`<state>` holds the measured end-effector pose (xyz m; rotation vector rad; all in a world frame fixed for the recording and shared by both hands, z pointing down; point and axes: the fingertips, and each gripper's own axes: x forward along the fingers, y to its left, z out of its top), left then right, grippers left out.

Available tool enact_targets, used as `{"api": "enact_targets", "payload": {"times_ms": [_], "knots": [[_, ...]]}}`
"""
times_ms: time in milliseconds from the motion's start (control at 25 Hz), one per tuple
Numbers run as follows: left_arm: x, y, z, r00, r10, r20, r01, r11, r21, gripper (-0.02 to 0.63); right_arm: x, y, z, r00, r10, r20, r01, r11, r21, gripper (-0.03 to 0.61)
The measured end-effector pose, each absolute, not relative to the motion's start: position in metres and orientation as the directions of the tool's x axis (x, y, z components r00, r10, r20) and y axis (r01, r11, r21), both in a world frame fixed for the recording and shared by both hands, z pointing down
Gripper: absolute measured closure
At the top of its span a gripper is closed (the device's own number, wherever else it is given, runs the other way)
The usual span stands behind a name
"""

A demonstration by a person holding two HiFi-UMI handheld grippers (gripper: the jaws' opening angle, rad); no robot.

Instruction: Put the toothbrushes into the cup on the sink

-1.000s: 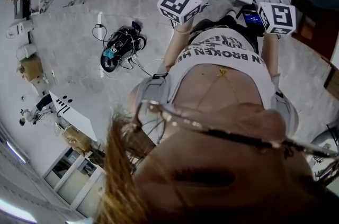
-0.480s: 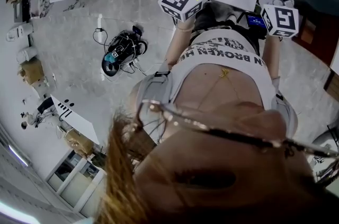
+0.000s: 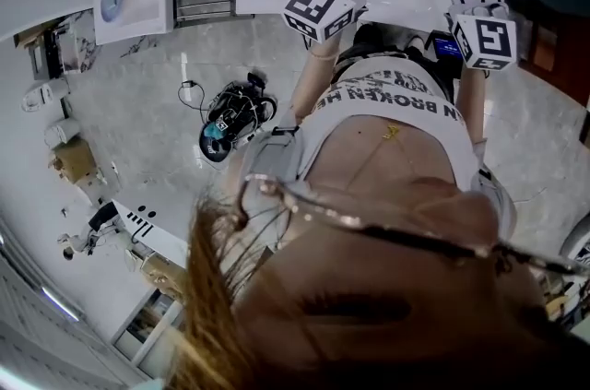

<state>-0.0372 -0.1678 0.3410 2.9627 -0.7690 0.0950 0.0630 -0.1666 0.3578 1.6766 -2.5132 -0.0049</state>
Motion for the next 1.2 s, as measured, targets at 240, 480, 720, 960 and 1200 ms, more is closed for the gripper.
{"api": "enact_targets", "payload": {"times_ms": [240, 480, 720, 960, 1200], "knots": [[-0.061, -0.187, 0.34, 0.888, -0.453, 0.076, -0.458, -0.887, 0.058, 0.551, 0.04, -0.181, 0.36, -0.354, -0.93, 0.096, -0.93, 0.361, 0.07, 0.502], [-0.084, -0.211, 0.348, 0.904, -0.42, 0.082, -0.425, -0.903, 0.063, 0.551, 0.028, -0.205, 0.359, -0.291, -0.953, 0.085, -0.951, 0.297, 0.084, 0.502], [-0.094, -0.232, 0.357, 0.924, -0.372, 0.088, -0.378, -0.923, 0.068, 0.551, 0.033, -0.225, 0.365, -0.205, -0.975, 0.084, -0.975, 0.211, 0.071, 0.502], [-0.089, -0.249, 0.365, 0.93, -0.353, 0.101, -0.362, -0.928, 0.085, 0.551, 0.047, -0.24, 0.373, -0.164, -0.982, 0.096, -0.983, 0.171, 0.073, 0.502], [-0.054, -0.25, 0.358, 0.923, -0.369, 0.114, -0.38, -0.919, 0.105, 0.551, 0.105, -0.248, 0.37, -0.138, -0.984, 0.113, -0.986, 0.147, 0.078, 0.502]]}}
